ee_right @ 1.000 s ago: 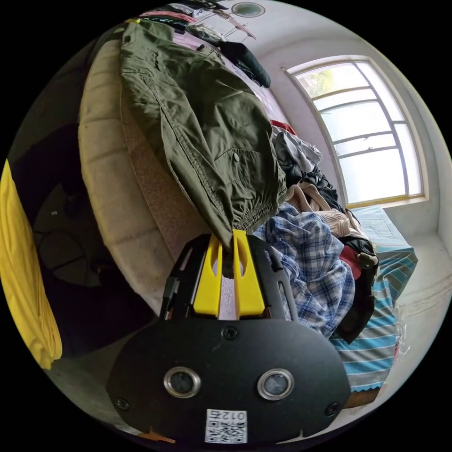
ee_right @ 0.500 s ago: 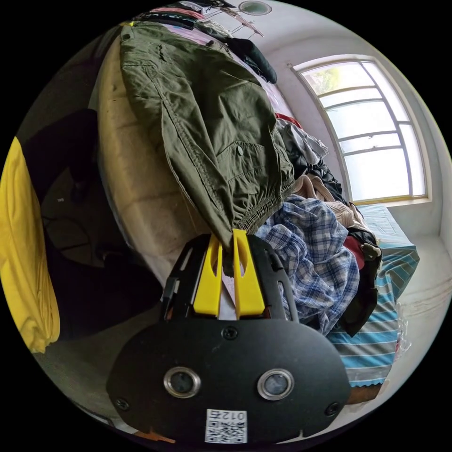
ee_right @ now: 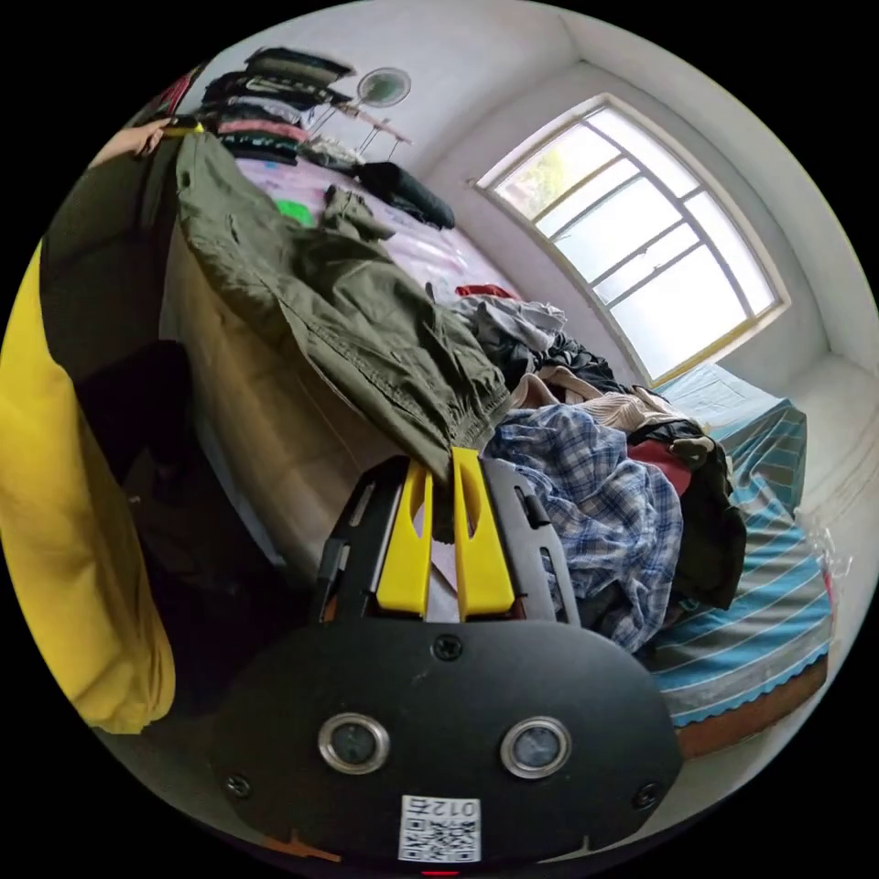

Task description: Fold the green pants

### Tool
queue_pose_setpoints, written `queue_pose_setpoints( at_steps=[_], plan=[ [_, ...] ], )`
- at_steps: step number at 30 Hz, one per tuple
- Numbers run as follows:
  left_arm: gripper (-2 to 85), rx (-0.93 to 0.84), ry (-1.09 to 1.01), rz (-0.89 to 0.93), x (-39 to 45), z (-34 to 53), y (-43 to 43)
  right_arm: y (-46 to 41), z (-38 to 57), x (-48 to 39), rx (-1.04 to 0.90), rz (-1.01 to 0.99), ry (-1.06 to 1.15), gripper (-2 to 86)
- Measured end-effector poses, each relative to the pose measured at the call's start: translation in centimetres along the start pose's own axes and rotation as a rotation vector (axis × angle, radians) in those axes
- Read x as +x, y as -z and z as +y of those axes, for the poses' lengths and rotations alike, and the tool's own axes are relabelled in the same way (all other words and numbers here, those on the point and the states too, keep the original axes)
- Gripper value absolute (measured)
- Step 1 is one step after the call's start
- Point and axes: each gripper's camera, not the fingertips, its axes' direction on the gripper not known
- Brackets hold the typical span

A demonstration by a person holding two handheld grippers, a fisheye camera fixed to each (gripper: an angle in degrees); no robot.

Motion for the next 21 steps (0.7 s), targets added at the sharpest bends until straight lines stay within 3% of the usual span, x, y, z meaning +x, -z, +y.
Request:
queue_pose_setpoints(
  at_steps=[12, 16, 21],
  plan=[
    [1.1, 0.529, -0.282, 0.116, 13.5, 4.6, 20.3, 11.5, 0.3, 6.9, 0.313, -0.058, -0.085, 3.0],
    [1.0, 0.587, -0.301, 0.118, 16.7, 3.6, 21.8, 13.2, -1.1, 12.1, 0.41, -0.104, -0.15, 2.7],
    [0.9, 0.555, -0.279, 0.115, 22.2, -1.3, 15.9, 8.9, -5.6, 20.0, 0.378, -0.173, -0.184, 2.6]
  ],
)
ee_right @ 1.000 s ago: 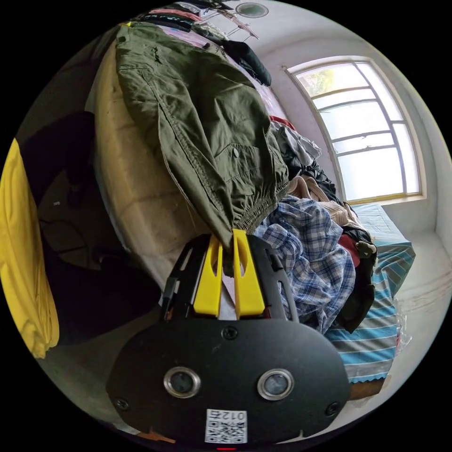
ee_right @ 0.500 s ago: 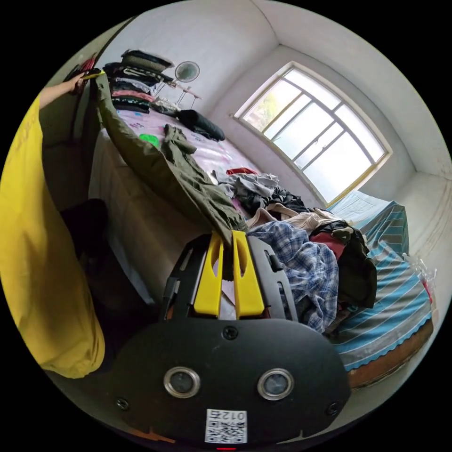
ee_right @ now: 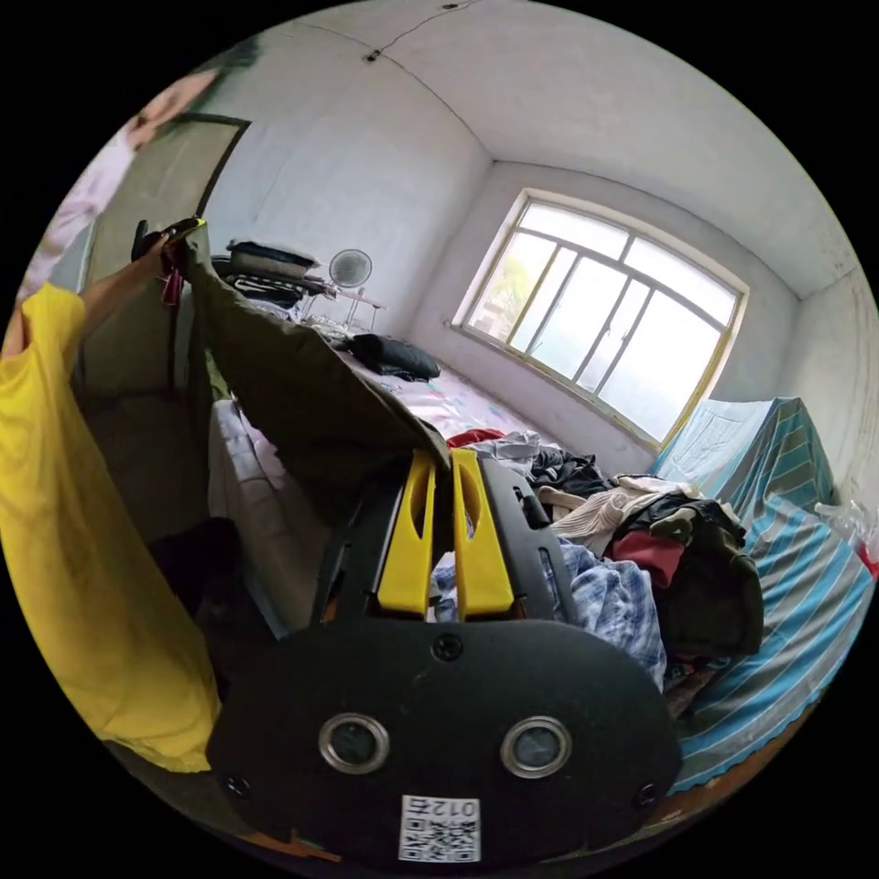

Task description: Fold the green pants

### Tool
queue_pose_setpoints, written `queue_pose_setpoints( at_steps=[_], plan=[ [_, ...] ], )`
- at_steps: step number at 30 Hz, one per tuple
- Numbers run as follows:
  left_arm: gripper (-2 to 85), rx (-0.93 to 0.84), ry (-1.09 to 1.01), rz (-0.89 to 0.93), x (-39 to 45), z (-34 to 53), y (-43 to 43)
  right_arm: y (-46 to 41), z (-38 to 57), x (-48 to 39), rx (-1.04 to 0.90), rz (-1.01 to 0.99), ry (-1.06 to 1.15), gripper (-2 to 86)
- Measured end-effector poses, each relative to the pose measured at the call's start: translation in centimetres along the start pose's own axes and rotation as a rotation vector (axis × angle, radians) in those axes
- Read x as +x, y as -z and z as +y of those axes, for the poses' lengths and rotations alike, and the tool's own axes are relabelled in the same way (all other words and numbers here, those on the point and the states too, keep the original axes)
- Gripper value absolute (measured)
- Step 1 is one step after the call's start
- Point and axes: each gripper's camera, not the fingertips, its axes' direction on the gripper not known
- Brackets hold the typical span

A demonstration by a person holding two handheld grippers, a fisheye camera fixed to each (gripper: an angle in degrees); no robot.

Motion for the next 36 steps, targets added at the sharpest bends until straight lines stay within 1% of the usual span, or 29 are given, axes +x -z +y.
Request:
queue_pose_setpoints(
  at_steps=[4, 7, 13, 17, 22, 24, 25, 27, 28, 29, 30, 31, 32, 33, 35, 36],
  plan=[
    [0.8, -0.025, 0.034, -0.013, 3.6, -0.8, -7.5, -7.3, -3.0, 7.7, -0.155, -0.054, -0.082, 2.6],
    [0.9, -0.057, 0.03, -0.006, 6.8, -1.4, -13.0, -11.0, -3.6, 12.0, -0.224, -0.054, -0.152, 2.6],
    [0.8, -0.169, -0.052, -0.015, 11.6, -0.5, -23.5, -16.0, -2.7, 19.1, -0.236, -0.078, -0.343, 2.9],
    [0.8, -0.231, -0.044, 0.019, 12.8, 2.2, -31.7, -19.7, -2.0, 22.0, -0.282, -0.072, -0.405, 2.9],
    [1.0, -0.333, -0.042, 0.052, 14.0, 6.0, -43.1, -26.5, -1.4, 25.5, -0.386, -0.059, -0.435, 3.0],
    [1.2, -0.344, -0.054, 0.091, 15.0, 8.1, -49.4, -28.8, -1.2, 26.7, -0.417, -0.05, -0.456, 3.0],
    [1.3, -0.341, -0.057, 0.106, 15.3, 8.6, -51.0, -30.4, -1.0, 27.4, -0.435, -0.038, -0.473, 3.0],
    [1.8, -0.348, -0.103, 0.15, 17.0, 11.3, -57.8, -32.8, -0.7, 28.1, -0.472, -0.016, -0.493, 3.0],
    [2.0, -0.365, -0.129, 0.133, 17.4, 12.1, -59.5, -34.5, -0.5, 28.5, -0.501, -0.003, -0.506, 3.1],
    [2.5, -0.437, -0.189, 0.005, 18.1, 14.0, -63.2, -35.2, -0.4, 28.6, -0.517, 0.002, -0.511, 3.1],
    [3.2, -0.572, -0.19, -0.248, 17.7, 16.6, -67.2, -36.8, -0.2, 28.6, -0.551, 0.012, -0.513, 3.1],
    [3.7, -0.648, -0.172, -0.375, 17.0, 18.0, -69.2, -38.2, -0.1, 28.3, -0.584, 0.024, -0.503, 3.2],
    [4.8, -0.836, -0.157, -0.579, 15.3, 21.4, -73.2, -38.9, -0.1, 28.1, -0.6, 0.03, -0.495, 3.3],
    [6.0, -1.048, -0.221, -0.638, 13.7, 25.3, -76.8, -40.2, 0.0, 27.5, -0.633, 0.034, -0.478, 3.4],
    [6.9, -1.153, -0.329, -0.63, 12.2, 29.8, -78.8, -41.6, 0.1, 26.6, -0.659, 0.049, -0.444, 3.6],
    [7.2, -1.132, -0.361, -0.599, 11.2, 31.2, -78.7, -42.3, 0.0, 26.0, -0.673, 0.068, -0.418, 3.7]
  ],
)
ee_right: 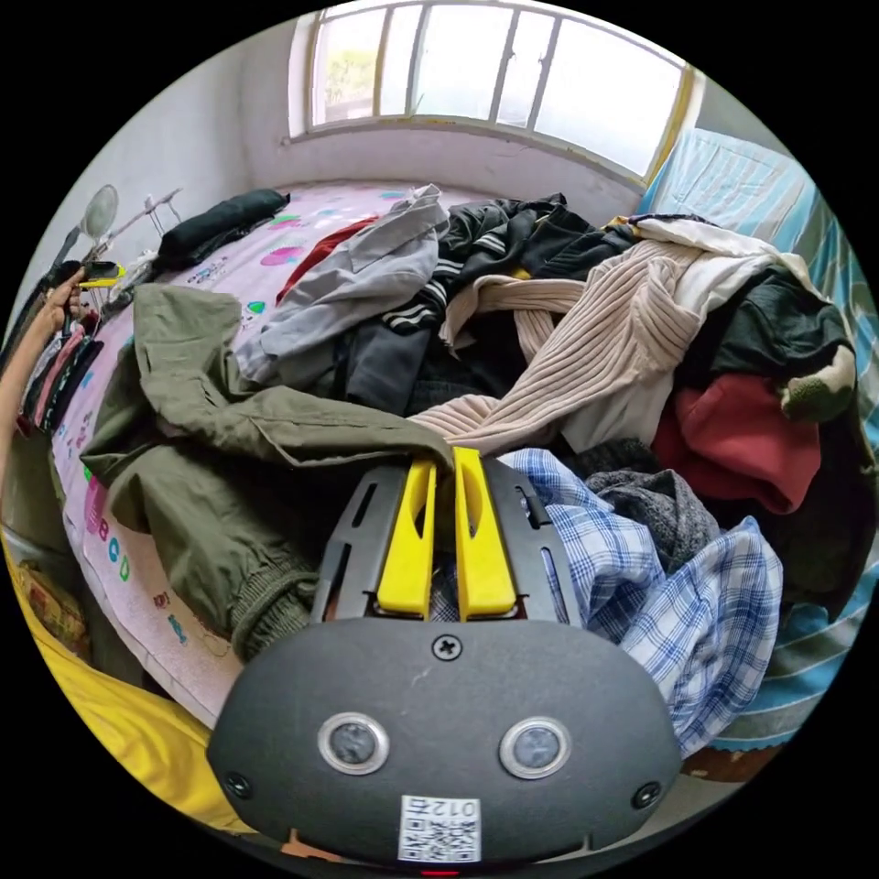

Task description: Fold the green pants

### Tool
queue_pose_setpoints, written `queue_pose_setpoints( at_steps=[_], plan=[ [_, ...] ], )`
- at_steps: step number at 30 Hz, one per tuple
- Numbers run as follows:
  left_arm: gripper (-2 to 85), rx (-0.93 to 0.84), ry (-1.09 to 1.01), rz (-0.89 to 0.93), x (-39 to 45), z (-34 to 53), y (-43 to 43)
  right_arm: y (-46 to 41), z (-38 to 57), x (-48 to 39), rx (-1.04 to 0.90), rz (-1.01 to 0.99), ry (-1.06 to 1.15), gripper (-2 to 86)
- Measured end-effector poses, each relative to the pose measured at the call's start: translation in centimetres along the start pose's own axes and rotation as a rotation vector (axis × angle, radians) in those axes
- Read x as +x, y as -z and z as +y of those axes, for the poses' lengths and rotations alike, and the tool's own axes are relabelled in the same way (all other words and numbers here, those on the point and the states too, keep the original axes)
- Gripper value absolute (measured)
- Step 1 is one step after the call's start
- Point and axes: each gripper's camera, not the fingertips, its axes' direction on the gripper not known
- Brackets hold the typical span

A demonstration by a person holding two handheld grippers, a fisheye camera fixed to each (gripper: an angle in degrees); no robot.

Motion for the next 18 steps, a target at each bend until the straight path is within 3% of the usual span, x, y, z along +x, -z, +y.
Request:
queue_pose_setpoints(
  at_steps=[5, 12, 15, 18],
  plan=[
    [9.4, 0.121, 0.053, 0.174, -7.1, 3.6, -2.3, -0.7, -0.3, -2.0, -0.015, 0.039, 0.03, 4.1],
    [14.3, -0.012, 0.368, 0.528, -22.9, 12.6, -10.6, 4.6, 4.5, -6.4, 0.234, 0.114, 0.055, 3.9],
    [15.3, -0.029, 0.428, 0.664, -25.0, 14.4, -14.1, 8.0, 8.8, -11.5, 0.413, 0.192, 0.158, 3.3],
    [16.1, -0.035, 0.425, 0.625, -24.9, 13.8, -15.6, 8.5, 12.2, -19.4, 0.422, 0.166, 0.406, 3.4]
  ],
)
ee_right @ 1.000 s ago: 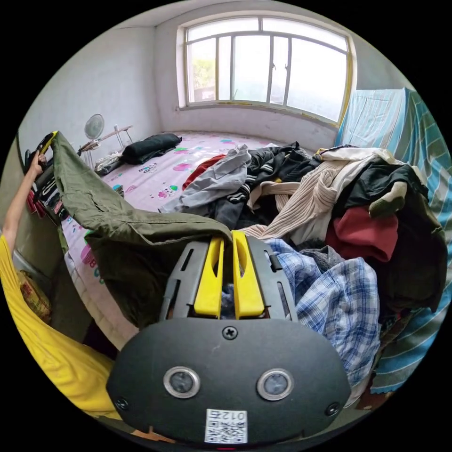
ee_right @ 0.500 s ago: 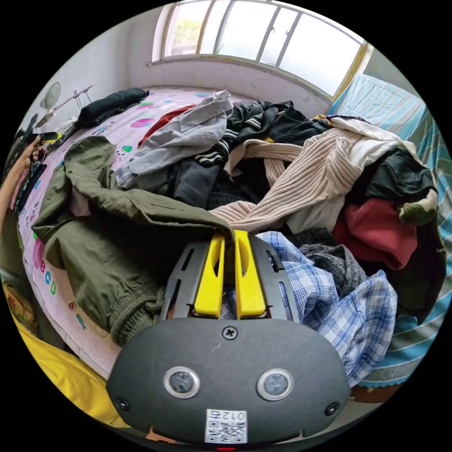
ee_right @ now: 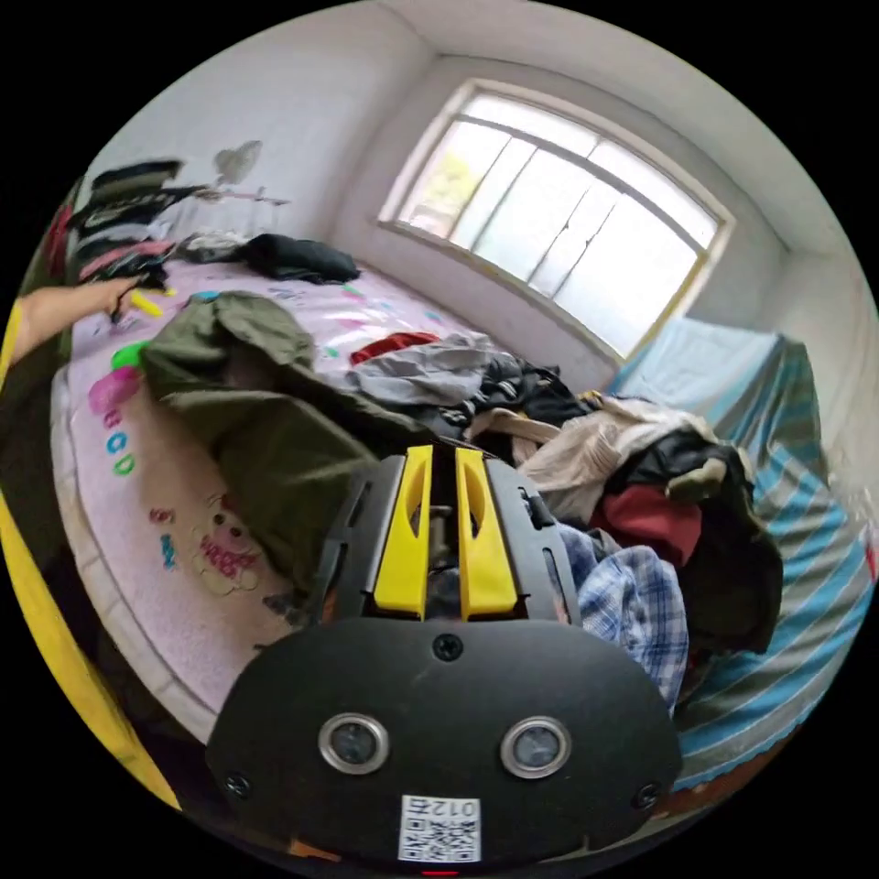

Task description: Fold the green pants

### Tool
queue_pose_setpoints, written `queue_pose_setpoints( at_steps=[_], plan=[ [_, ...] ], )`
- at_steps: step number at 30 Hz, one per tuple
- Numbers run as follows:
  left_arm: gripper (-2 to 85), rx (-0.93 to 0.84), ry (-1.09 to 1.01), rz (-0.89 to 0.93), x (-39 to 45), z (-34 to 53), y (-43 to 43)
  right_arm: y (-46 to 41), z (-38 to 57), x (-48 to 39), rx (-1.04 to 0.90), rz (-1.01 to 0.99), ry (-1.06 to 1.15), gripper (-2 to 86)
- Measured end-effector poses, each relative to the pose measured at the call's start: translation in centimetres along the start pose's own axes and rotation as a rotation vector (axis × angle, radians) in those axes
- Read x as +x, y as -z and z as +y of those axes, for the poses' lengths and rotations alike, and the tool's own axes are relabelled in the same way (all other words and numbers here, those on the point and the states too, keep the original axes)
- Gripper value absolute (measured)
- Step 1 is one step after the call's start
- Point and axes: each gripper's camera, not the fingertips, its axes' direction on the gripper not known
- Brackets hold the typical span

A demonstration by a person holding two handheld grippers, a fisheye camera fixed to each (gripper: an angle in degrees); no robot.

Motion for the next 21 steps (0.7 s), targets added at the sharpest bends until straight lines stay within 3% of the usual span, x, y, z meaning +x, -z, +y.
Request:
queue_pose_setpoints(
  at_steps=[4, 7, 11, 17, 21],
  plan=[
    [15.8, 0.031, 0.04, -0.08, -0.3, -1.3, -0.8, -0.1, 0.0, -10.7, 0.029, 0.016, 0.259, 4.9],
    [15.2, 0.016, 0.037, -0.068, -0.4, -2.5, -1.5, -1.8, 0.1, -14.6, 0.02, -0.035, 0.321, 6.0],
    [13.0, -0.011, 0.041, 0.079, -1.5, -3.3, -3.2, -5.0, 0.4, -17.1, -0.027, -0.037, 0.321, 7.9],
    [3.8, 0.026, 0.099, 0.204, -4.2, -2.3, -4.5, -9.3, 1.7, -22.4, -0.055, 0.192, 0.502, 8.0],
    [2.1, 0.123, 0.108, 0.239, -4.7, -0.6, -0.2, -12.3, 2.1, -24.6, -0.137, 0.27, 0.585, 1.4]
  ],
)
